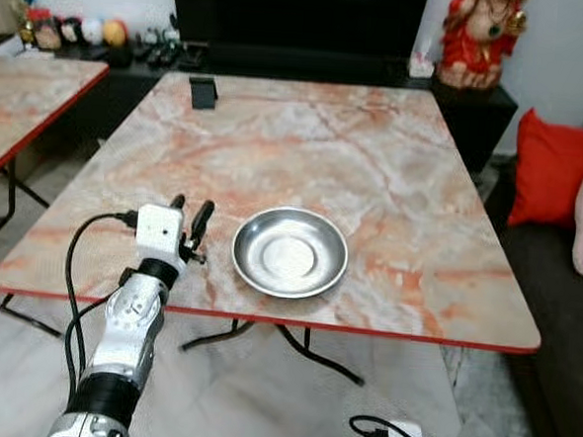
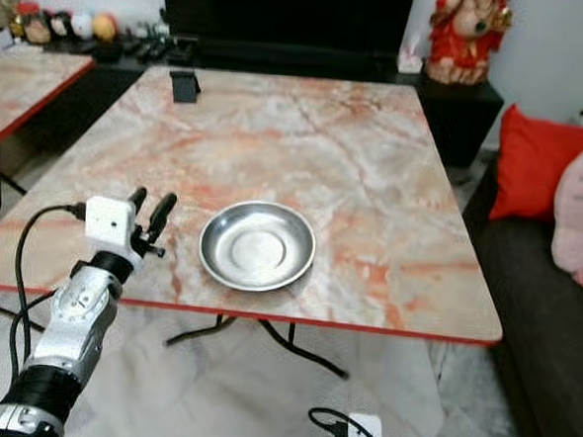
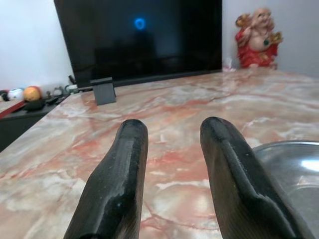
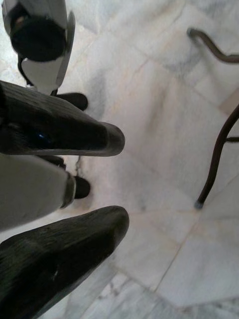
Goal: Setting the table
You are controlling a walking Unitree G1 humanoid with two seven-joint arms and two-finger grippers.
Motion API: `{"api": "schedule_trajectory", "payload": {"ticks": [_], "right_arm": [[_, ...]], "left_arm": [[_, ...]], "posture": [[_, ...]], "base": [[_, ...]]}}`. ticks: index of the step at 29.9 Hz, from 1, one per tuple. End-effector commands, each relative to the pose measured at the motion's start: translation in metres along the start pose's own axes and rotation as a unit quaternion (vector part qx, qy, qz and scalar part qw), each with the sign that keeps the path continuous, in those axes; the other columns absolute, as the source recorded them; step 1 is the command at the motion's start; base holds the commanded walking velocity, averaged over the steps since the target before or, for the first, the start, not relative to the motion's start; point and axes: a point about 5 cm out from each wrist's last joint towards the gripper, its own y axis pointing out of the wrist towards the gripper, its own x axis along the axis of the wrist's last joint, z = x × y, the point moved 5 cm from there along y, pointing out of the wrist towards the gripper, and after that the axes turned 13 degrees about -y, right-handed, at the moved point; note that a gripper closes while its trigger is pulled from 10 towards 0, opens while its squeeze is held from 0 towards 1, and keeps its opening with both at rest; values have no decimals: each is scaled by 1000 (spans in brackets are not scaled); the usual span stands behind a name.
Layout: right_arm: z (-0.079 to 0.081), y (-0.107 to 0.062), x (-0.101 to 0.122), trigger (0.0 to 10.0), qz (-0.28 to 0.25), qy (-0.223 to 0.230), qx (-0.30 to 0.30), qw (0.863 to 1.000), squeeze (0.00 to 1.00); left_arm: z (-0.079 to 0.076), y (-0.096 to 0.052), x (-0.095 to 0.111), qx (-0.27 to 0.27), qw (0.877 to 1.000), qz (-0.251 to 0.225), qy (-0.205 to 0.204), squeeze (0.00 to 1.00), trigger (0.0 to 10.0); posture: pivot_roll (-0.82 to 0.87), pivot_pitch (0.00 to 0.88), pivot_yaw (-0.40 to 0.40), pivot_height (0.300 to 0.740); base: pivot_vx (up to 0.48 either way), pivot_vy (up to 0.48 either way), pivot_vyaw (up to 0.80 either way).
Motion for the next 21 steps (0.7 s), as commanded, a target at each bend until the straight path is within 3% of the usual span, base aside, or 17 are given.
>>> {"api": "schedule_trajectory", "payload": {"ticks": [1, 8, 16, 21], "right_arm": [[1, 0, 2, 10000, -8, 11, 0, 1000, 0], [1, 0, 1, 10000, -4, 1, 4, 1000, 0], [1, 1, 4, 10000, -7, -15, 6, 1000, 0], [0, 1, 6, 10000, -10, -21, 1, 1000, 0]], "left_arm": [[5, -1, -1, 0, 1000, 2, 11, 0, 10000], [11, -1, -1, 16, 1000, 1, 5, 0, 10000], [5, 4, 5, 5, 1000, -7, 2, 0, 10000], [10, 5, 7, 12, 1000, -7, 2, 0, 10000]], "posture": [[27, 0, 6, 740], [32, 0, 7, 740], [33, 0, 13, 740], [35, 0, 22, 740]], "base": [[0, 319, 0], [0, 319, 0], [0, 322, 0], [0, 308, 678]]}}
